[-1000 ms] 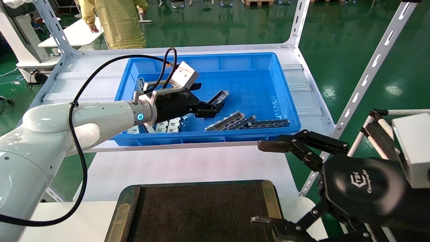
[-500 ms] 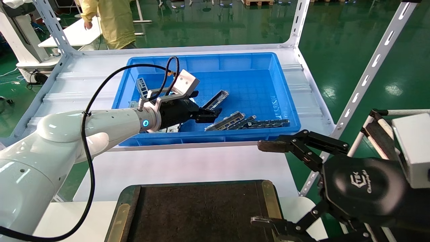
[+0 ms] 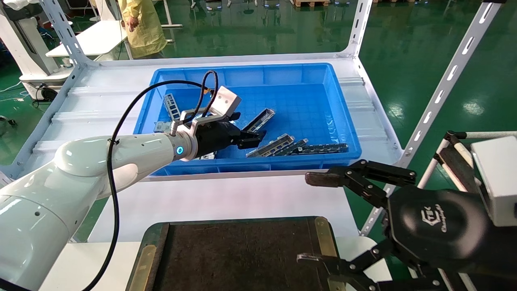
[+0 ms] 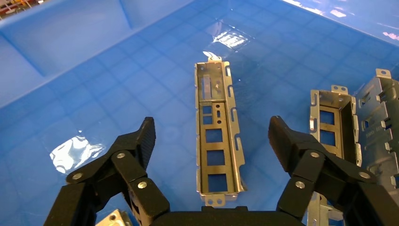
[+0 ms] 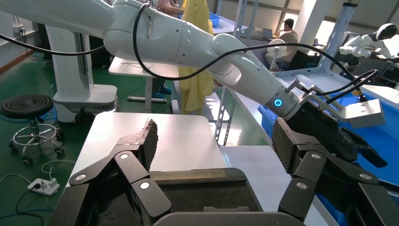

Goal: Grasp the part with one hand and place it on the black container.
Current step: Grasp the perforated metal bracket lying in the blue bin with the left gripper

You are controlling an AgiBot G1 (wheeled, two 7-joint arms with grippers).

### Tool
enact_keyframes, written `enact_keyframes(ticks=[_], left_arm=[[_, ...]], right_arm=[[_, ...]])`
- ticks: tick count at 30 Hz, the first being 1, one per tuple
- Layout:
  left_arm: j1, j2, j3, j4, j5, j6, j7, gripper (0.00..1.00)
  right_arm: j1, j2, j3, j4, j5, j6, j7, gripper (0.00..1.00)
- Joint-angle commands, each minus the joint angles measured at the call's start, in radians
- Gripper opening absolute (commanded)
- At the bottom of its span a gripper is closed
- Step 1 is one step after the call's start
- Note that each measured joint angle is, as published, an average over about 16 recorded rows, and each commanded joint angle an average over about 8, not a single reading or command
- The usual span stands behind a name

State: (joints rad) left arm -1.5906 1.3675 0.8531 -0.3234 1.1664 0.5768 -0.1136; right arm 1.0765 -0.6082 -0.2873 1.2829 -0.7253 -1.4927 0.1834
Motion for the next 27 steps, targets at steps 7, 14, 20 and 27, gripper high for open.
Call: enact_keyframes(ticks=[7, 14, 20, 27], left_arm=[[0.001, -0.002, 0.052, -0.002, -0.050, -0.023, -0.012, 0.00], [-0.002, -0.002, 0.089, 0.002, -0.090, -0.032, -0.011, 0.00], [-0.005, -0.003, 0.112, 0.000, -0.128, -0.038, -0.006, 0.00], [-0.020, -0.005, 0.128, -0.006, -0.177, -0.035, 0.020, 0.00]], right_arm=[[0.000, 0.000, -0.001, 0.000, 0.000, 0.000, 0.000, 0.00], [0.000, 0.000, -0.001, 0.000, 0.001, 0.000, 0.000, 0.00], [0.000, 0.001, -0.001, 0.000, 0.001, 0.001, -0.001, 0.00], [0.000, 0.001, -0.002, 0.000, 0.001, 0.001, -0.001, 0.00]])
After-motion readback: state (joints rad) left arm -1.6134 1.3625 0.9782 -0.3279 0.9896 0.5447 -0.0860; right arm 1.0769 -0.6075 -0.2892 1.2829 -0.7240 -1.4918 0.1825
